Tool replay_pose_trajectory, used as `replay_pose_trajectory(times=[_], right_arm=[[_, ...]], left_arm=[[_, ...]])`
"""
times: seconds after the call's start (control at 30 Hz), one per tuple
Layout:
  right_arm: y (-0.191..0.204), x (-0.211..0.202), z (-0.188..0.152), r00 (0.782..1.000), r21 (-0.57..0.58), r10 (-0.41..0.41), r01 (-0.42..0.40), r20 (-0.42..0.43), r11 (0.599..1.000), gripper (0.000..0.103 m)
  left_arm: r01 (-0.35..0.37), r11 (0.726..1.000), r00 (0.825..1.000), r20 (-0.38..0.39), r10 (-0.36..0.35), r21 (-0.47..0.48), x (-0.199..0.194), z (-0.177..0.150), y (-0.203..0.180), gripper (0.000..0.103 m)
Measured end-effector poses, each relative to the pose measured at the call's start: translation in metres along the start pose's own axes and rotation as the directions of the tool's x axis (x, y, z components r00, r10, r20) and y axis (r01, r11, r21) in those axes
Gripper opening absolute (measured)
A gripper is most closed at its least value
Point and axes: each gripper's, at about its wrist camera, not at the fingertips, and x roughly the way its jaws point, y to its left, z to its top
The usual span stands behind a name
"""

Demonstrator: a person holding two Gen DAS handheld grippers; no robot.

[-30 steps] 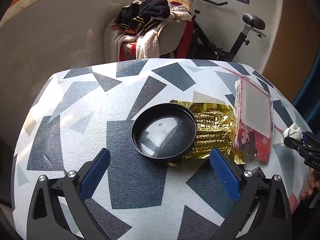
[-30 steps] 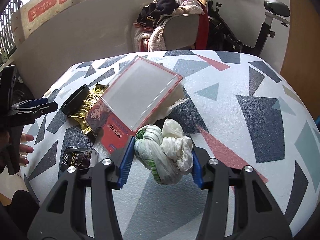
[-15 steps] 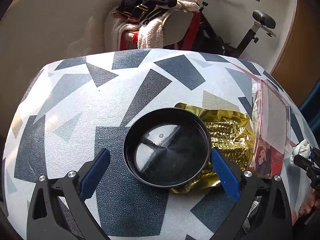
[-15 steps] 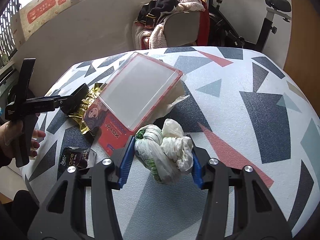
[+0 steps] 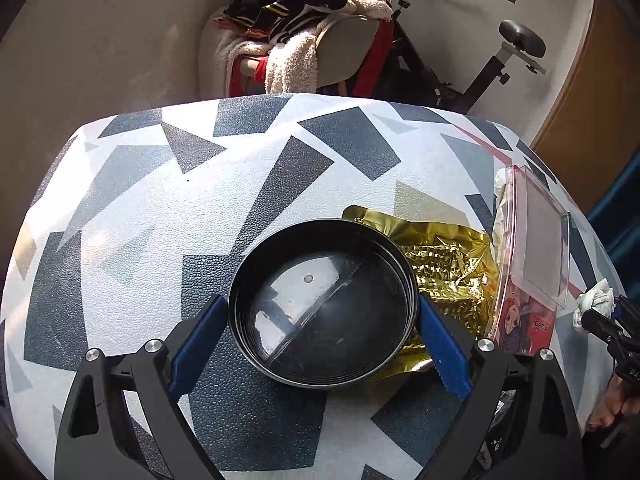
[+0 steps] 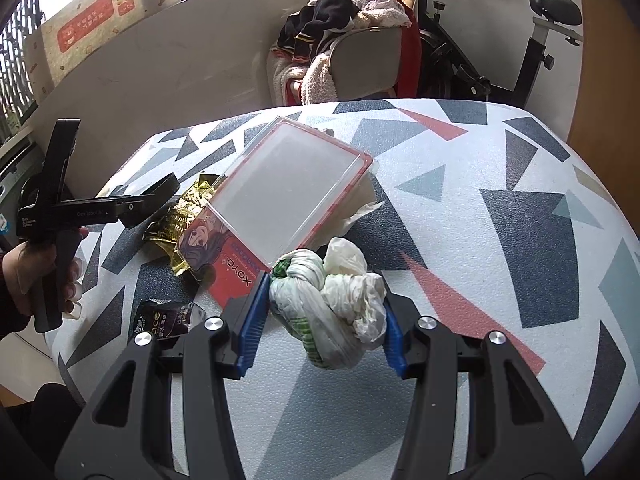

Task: Collect trash
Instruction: 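Grasp the rim of the black round bowl with the left gripper, then carry the bowl and bag down into the bin and open both grippers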

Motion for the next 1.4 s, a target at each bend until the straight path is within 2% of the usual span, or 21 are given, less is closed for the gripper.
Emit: replay_pose_trajectory(times=[0.3,0.53,0.93,1.17,1.4], right_arm=[[0.015,-0.022,0.000,1.000,-0.015,0.013,-0.012,0.020,1.000,0.051],[0.028,-0.042,-0.010,0.999,-0.029,0.025,-0.024,0.029,0.999,0.051],[0.051,-0.077,-0.044,0.997,-0.019,0.057,-0.056,0.047,0.998,0.051],[0.065,-0.103,-0.071,0.995,-0.025,0.070,-0.068,0.064,0.997,0.051],[0.071,-0.121,-0.098,0.994,-0.014,0.078,-0.078,0.072,0.997,0.051]], left_arm=[[0.018,1.000,0.999,0.045,-0.017,-0.007,-0.041,-0.017,-0.006,0.091],[0.046,0.997,0.996,0.074,-0.051,0.060,-0.078,-0.053,-0.031,0.091],[0.065,0.986,0.991,0.110,-0.082,0.151,-0.138,-0.131,-0.073,0.091],[0.089,0.973,0.991,0.077,-0.108,0.213,-0.161,-0.190,-0.096,0.091],[0.086,0.969,0.993,0.063,-0.103,0.231,-0.170,-0.241,-0.111,0.091]])
